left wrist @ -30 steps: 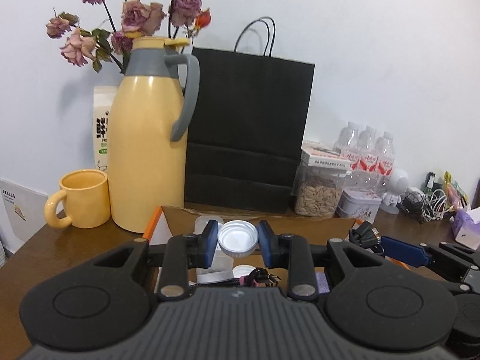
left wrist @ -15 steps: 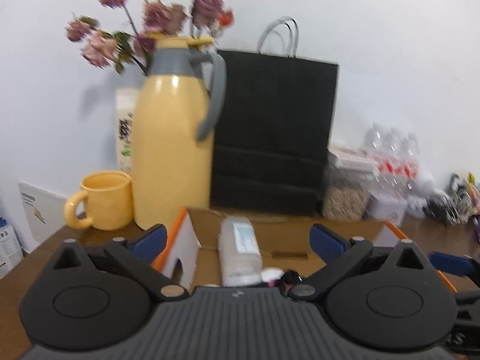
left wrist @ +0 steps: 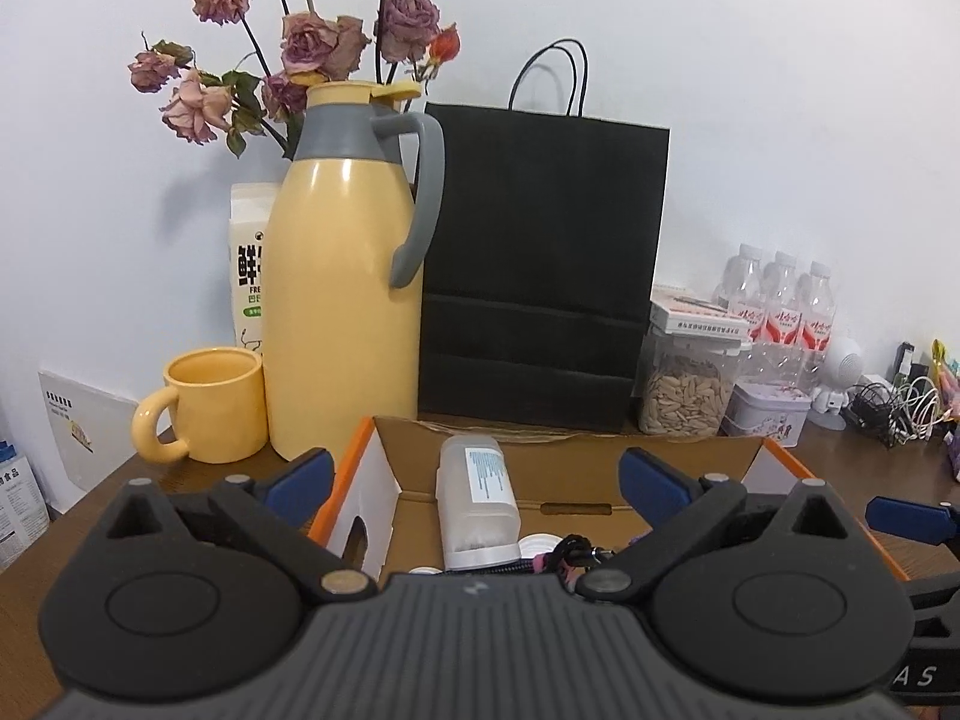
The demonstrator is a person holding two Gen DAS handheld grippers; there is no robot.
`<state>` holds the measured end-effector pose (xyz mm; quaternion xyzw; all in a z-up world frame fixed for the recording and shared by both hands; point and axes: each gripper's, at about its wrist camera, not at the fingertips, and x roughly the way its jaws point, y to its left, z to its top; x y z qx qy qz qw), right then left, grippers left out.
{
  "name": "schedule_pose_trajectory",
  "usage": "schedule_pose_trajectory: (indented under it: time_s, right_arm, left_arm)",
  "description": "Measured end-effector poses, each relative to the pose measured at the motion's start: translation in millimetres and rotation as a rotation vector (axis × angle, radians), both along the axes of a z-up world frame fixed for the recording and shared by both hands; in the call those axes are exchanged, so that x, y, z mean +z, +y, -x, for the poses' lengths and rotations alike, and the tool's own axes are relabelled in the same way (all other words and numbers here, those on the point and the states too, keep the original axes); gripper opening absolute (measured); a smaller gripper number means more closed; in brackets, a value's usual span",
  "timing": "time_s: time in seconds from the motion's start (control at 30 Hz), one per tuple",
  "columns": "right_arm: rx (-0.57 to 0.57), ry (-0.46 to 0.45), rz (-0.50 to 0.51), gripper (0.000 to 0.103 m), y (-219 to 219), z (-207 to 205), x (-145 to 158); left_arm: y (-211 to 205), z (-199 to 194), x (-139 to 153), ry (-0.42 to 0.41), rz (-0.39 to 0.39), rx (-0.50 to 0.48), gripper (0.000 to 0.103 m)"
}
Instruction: Organize objects
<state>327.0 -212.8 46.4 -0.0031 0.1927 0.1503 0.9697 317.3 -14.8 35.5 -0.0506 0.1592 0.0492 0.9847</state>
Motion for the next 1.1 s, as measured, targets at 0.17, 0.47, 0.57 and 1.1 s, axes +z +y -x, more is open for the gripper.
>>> schedule_pose_trajectory:
  time_s: [0.17, 0.47, 0.57, 1.1]
  right_arm:
    - [0.004, -0.045, 0.018, 0.103, 0.8, 19.2, 11.6]
    - [0.017, -0.085, 0.025, 0.103, -2.5, 88.1, 25.8]
    - [0.023, -0.084, 0.019, 0.103, -4.1, 118.3, 26.5]
    - [0.013, 0.056, 0.0, 0.103, -13.6, 212.7, 6.6]
  left_arm:
    - [2.3, 24.3, 11.0, -0.004, -0.007, -0.003, 0.103]
    - [15.4, 100.8, 18.0, 0.008, -0.033, -0.016, 0.103]
    - [18.9, 129.4, 15.0, 0.028, -0.047, -0.023, 0.103]
    - [27.1, 226.7, -13.1, 0.157, -0.063, -0.002, 0.103]
